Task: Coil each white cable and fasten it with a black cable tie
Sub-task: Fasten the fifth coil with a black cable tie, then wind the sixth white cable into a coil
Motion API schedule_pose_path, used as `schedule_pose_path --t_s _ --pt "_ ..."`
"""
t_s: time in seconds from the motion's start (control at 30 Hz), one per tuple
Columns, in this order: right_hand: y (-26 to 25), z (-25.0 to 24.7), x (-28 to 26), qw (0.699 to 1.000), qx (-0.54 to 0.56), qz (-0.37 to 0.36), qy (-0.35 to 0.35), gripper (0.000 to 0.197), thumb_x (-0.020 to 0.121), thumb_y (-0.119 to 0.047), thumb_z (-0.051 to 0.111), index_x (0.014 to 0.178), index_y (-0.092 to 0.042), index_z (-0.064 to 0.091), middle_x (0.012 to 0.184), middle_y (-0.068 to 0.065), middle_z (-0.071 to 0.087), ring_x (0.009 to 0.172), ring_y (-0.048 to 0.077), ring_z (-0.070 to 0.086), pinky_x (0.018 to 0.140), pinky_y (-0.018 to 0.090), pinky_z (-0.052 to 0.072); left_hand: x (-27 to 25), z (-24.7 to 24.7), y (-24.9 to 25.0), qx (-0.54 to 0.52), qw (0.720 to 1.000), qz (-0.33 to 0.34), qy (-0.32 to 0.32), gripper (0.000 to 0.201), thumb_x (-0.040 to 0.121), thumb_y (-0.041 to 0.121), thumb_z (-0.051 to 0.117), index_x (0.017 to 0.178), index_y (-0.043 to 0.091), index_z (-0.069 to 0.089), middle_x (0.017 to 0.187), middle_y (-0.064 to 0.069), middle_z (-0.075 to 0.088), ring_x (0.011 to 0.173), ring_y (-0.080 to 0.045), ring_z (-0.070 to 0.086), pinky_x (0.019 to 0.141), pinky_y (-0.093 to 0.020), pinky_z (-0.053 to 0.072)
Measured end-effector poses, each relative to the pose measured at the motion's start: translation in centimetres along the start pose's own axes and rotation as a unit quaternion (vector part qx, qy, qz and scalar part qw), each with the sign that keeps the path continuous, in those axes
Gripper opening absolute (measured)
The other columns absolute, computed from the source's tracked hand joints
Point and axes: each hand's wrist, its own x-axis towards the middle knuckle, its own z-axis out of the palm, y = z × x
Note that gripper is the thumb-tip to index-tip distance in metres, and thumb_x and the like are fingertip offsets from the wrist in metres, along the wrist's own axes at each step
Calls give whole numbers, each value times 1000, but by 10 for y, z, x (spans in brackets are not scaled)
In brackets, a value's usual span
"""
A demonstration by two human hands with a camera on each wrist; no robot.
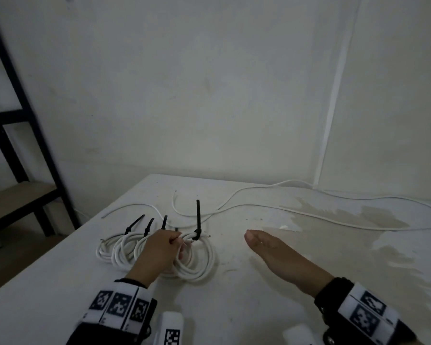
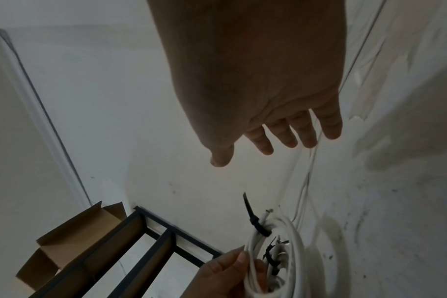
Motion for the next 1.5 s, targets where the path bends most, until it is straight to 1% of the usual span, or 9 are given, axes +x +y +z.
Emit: schedule_pose_path --t_s 0.17,0.33,0.47,0.63,0.7,0.8,0.97,1.27,1.5 --pt "13 -9 11 999 -48 21 14 59 90 -58 34 140 -27 34 148 -7 32 133 12 34 99 23 25 17 4 -9 141 989 -5 -40 35 91 6 48 59 14 58 56 4 53 59 -14 55 57 -16 38" --pt "32 -25 14 996 -69 40 30 58 92 -54 35 139 -21 34 148 -4 33 133 14 34 97 22 24 17 13 -6 248 968 -5 -41 27 96 17 42 86 11 67 77 0 57 96 -24 61 72 -23 38" --pt "42 -32 15 995 -78 54 39 58 91 -54 38 138 -21 36 147 -2 34 131 15 36 95 23 26 17 16 -8 286 957 -20 -51 27 96 16 40 105 6 64 106 -10 63 102 -23 59 80 -24 41" --pt "47 -36 22 990 -120 53 42 60 91 -53 41 140 -20 33 149 0 31 134 17 34 98 24 26 19 11 0 278 960 -11 -29 30 92 25 48 64 18 40 78 -1 50 99 -26 59 72 -26 37" --pt "48 -40 26 989 -136 51 41 61 91 -51 43 141 -18 31 150 1 30 134 17 33 101 25 26 20 7 11 250 968 13 6 21 91 31 51 92 12 59 99 -6 60 109 -25 55 84 -30 39" --pt "49 -46 39 984 -165 54 32 62 91 -48 46 141 -16 29 150 3 28 134 19 33 103 26 26 28 2 32 222 974 20 38 40 91 34 54 125 15 54 124 -6 60 117 -23 52 94 -30 39" --pt "52 -56 78 977 -205 50 27 65 90 -45 51 142 -14 26 152 5 23 137 20 28 109 28 24 54 12 63 251 966 60 29 32 93 33 49 120 16 58 119 -3 62 108 -20 58 86 -26 43" --pt "70 -96 154 940 -329 84 39 59 95 -39 40 145 -13 20 154 4 15 141 26 17 113 39 22 106 78 112 285 948 128 -63 35 98 28 40 126 12 52 129 -8 53 116 -24 52 91 -26 40" --pt "85 -102 166 901 -422 94 45 43 94 -27 40 135 -17 32 136 7 37 125 27 35 101 38 33 129 131 129 289 939 108 -152 38 97 17 39 132 7 43 136 -15 47 123 -29 46 99 -34 37"
